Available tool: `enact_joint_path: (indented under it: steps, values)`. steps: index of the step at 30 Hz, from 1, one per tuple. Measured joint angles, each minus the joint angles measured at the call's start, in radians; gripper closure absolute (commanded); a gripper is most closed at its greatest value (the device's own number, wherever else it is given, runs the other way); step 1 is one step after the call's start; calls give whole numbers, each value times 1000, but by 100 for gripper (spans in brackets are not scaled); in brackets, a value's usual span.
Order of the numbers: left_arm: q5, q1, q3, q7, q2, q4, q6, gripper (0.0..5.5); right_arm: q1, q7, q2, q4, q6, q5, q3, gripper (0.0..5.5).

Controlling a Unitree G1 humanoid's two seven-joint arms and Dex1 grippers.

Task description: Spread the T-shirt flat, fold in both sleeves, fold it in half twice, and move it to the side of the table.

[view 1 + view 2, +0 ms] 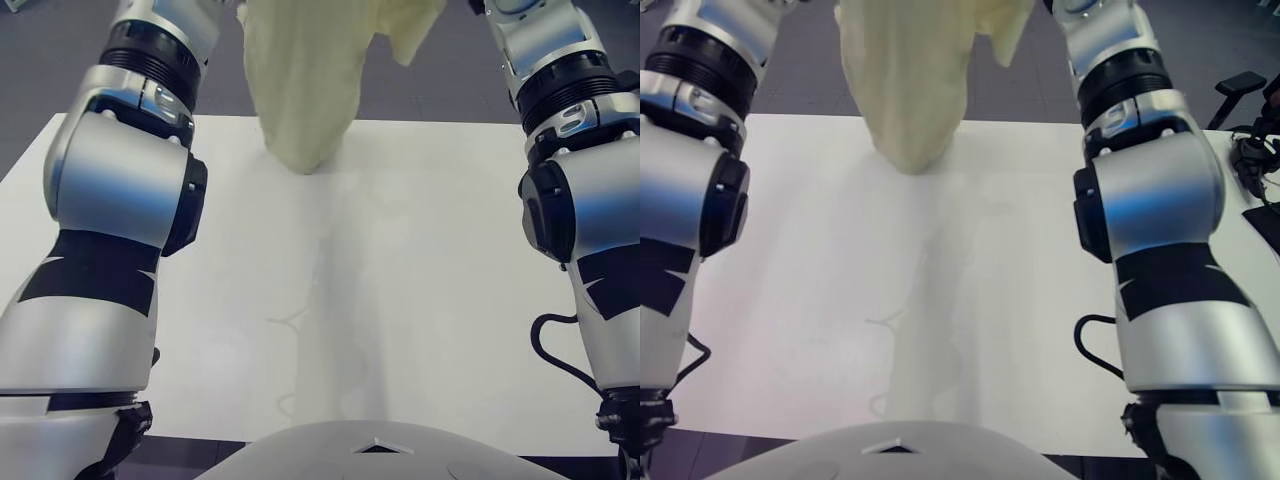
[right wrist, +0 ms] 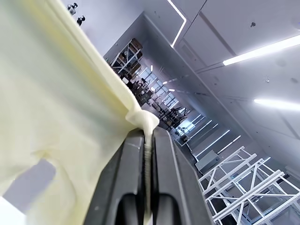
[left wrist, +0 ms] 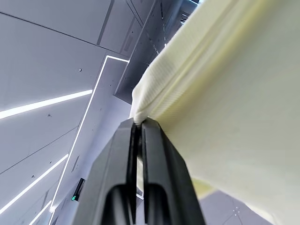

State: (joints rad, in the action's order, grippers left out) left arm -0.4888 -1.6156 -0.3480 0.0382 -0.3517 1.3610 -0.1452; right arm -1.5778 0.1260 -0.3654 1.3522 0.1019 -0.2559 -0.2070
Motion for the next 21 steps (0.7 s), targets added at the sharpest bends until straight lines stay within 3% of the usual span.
enact_joint_path:
  steps: [3,7,13,21]
  values:
    - [-2,94,-18,78,13,-4,-53,547,62,75,-1,-2,25,-1,3,550]
    - [-6,324,-40,238,-20,-118,-160,547,251,312,-31,-58,90,8,2,550]
    - [115,630,6,494,-145,-624,-112,547,564,708,-150,-407,4,123,3,550]
    - [247,1082,-14,851,-354,-1291,-3,547,1038,1043,-347,-1046,-283,300,-3,550]
